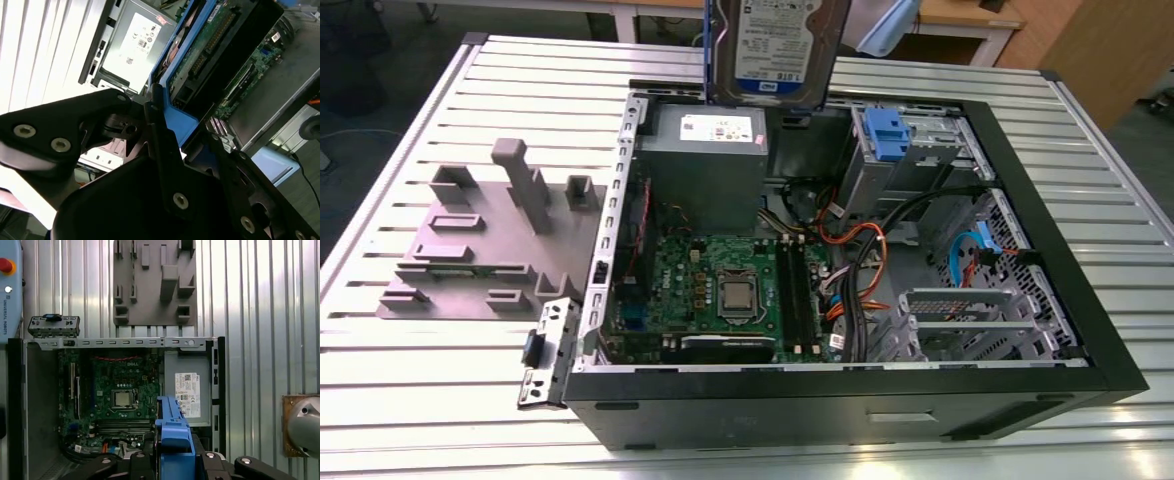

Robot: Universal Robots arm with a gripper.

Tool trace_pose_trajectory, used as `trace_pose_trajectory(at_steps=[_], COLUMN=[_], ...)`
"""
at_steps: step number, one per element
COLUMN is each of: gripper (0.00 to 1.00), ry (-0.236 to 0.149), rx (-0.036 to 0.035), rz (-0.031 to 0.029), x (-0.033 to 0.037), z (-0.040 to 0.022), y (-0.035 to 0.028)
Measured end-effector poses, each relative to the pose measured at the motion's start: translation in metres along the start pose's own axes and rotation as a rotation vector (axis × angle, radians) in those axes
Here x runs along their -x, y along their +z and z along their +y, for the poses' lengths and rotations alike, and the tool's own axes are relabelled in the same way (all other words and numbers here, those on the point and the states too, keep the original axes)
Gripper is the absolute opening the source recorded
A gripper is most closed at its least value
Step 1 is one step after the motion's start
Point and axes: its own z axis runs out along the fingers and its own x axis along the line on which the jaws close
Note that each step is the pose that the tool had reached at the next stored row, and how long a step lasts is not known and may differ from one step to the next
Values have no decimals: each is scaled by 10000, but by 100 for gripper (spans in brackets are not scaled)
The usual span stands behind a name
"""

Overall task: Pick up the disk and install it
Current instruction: 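Pick up the disk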

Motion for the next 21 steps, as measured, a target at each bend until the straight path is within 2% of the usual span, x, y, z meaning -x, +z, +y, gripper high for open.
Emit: trace_pose_trajectory(at_steps=[2,5,11,17,21], gripper=[37,37,37,37,37], ry=[-1,-2,-2,-1,0], rx=[-4,-4,-4,-6,-5], rz=[-1,0,0,-1,0], x=[-67,-126,-157,-219,-220], z=[-2,-19,-115,-118,-118], y=[16,37,65,71,71])
